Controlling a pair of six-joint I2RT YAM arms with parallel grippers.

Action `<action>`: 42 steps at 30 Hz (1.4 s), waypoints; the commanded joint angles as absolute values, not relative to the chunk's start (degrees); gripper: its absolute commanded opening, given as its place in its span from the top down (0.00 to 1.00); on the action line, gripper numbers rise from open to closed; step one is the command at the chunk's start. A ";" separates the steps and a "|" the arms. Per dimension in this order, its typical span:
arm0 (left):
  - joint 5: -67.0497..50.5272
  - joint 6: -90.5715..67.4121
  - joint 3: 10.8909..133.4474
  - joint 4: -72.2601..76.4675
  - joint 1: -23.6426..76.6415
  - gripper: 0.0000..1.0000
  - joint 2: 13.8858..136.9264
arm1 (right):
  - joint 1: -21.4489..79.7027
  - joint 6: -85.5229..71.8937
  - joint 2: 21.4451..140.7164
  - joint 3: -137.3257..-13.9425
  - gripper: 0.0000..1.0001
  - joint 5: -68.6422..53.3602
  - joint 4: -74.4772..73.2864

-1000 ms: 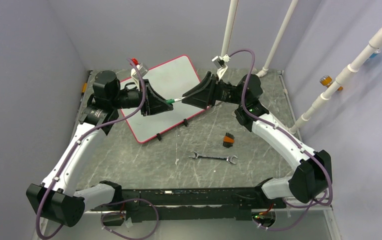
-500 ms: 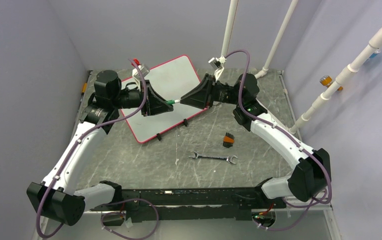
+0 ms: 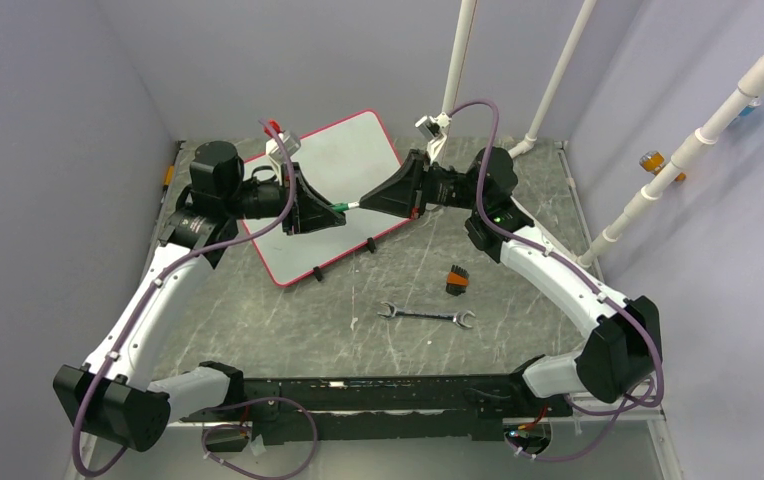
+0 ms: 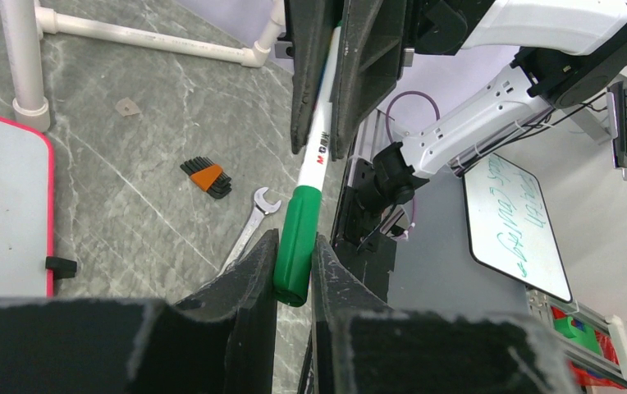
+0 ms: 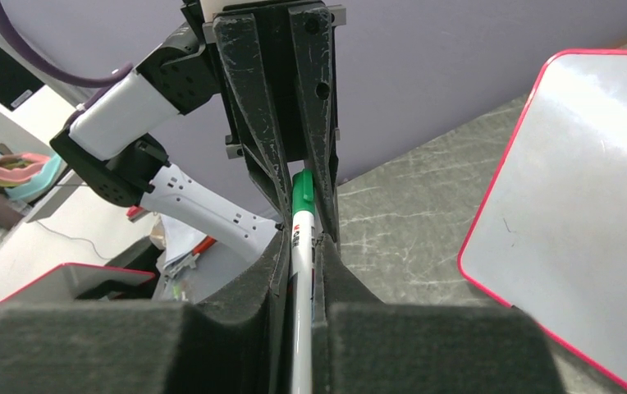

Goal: Write a sentence on the whiteboard
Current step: Open the whiteboard marker.

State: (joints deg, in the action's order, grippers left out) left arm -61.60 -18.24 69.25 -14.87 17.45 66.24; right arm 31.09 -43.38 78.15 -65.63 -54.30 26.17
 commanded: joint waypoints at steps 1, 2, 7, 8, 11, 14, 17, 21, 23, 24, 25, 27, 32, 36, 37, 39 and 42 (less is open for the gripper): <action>-59.24 -17.09 71.34 -14.93 17.49 1.00 66.07 | 31.61 -43.09 76.92 -67.62 1.00 -54.64 29.40; -59.09 -17.13 71.35 -14.93 17.48 1.00 66.09 | 31.57 -43.00 76.85 -67.40 1.00 -54.67 29.44; -59.40 -17.00 73.08 -15.60 17.49 1.00 66.84 | 31.68 -41.78 76.81 -67.11 1.00 -56.67 28.07; -59.49 -16.56 73.58 -16.09 17.49 1.00 67.02 | 31.72 -41.24 76.81 -67.25 1.00 -57.15 27.33; -59.73 -15.82 74.46 -17.35 17.49 1.00 67.32 | 31.74 -39.54 76.73 -67.82 1.00 -58.03 24.78; -59.96 -15.60 74.21 -17.47 17.48 1.00 67.32 | 31.76 -39.00 76.58 -68.02 0.97 -58.01 24.22; -60.03 -14.86 74.22 -18.22 17.49 1.00 67.32 | 31.90 -39.59 76.80 -68.35 0.94 -58.25 24.90; -60.32 -14.19 74.42 -19.03 17.49 1.00 67.32 | 31.99 -39.56 77.02 -68.71 0.87 -58.43 24.71; -60.38 -14.15 74.35 -19.07 17.49 1.00 67.39 | 32.01 -39.67 77.16 -68.79 0.84 -58.52 24.85; -60.37 -14.15 74.33 -19.07 17.47 1.00 67.48 | 32.02 -39.64 77.11 -68.76 0.83 -58.59 24.91; -60.50 -14.18 74.28 -19.07 17.44 1.00 67.54 | 32.04 -39.64 77.15 -68.89 0.82 -58.64 24.92; -60.63 -14.15 74.30 -19.15 17.45 1.00 67.68 | 32.18 -39.65 77.17 -69.05 0.79 -58.76 24.84; -60.71 -13.98 74.36 -19.24 17.49 1.00 67.69 | 32.41 -39.07 77.36 -69.39 0.78 -58.99 24.19; -60.72 -13.68 74.36 -19.49 17.49 1.00 67.70 | 32.52 -39.06 77.39 -69.52 0.78 -58.95 24.25; -60.61 -13.56 74.40 -19.63 17.49 1.00 67.70 | 32.52 -39.10 77.44 -69.52 0.78 -58.99 24.32; -60.62 -13.37 74.36 -20.03 17.49 1.00 67.71 | 32.61 -39.03 77.49 -69.52 0.82 -59.12 24.42; -60.32 -12.73 74.37 -20.69 17.49 1.00 67.61 | 32.65 -39.09 77.42 -69.31 0.91 -59.38 24.88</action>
